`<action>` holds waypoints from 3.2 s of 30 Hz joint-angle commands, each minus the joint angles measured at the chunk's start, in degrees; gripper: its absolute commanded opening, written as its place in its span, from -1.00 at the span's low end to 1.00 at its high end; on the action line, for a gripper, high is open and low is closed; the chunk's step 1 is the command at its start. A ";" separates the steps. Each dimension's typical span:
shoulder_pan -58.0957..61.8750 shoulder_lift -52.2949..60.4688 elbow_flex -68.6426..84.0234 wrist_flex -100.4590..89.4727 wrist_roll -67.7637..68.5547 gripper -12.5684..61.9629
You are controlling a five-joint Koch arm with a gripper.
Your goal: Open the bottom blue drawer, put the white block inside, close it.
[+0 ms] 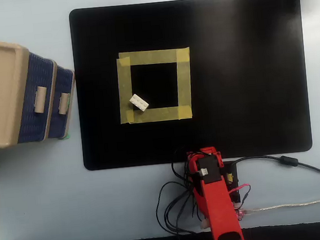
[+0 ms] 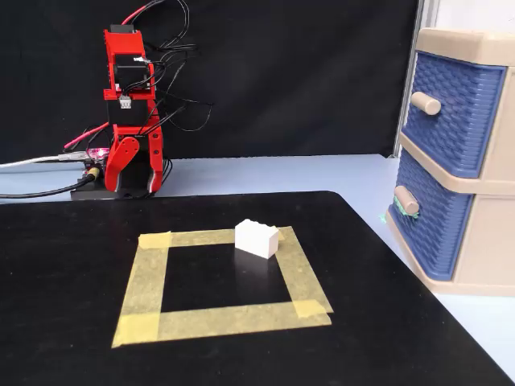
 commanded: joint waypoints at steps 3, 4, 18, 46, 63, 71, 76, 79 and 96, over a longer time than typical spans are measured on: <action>-0.97 2.55 0.70 8.09 -0.26 0.26; -0.97 2.55 0.70 8.09 -0.26 0.26; -2.46 0.88 -39.29 10.55 -6.33 0.25; -47.55 -73.04 -24.17 -151.96 -75.41 0.24; -49.04 -85.78 -51.50 -143.00 -75.06 0.23; -49.92 -87.45 -52.65 -139.39 -72.60 -0.10; -49.66 -87.36 -52.65 -133.86 -71.98 -0.86; -49.39 -86.57 -49.66 -132.98 -72.16 -0.88; -43.15 -63.98 -9.32 -139.13 -72.33 0.25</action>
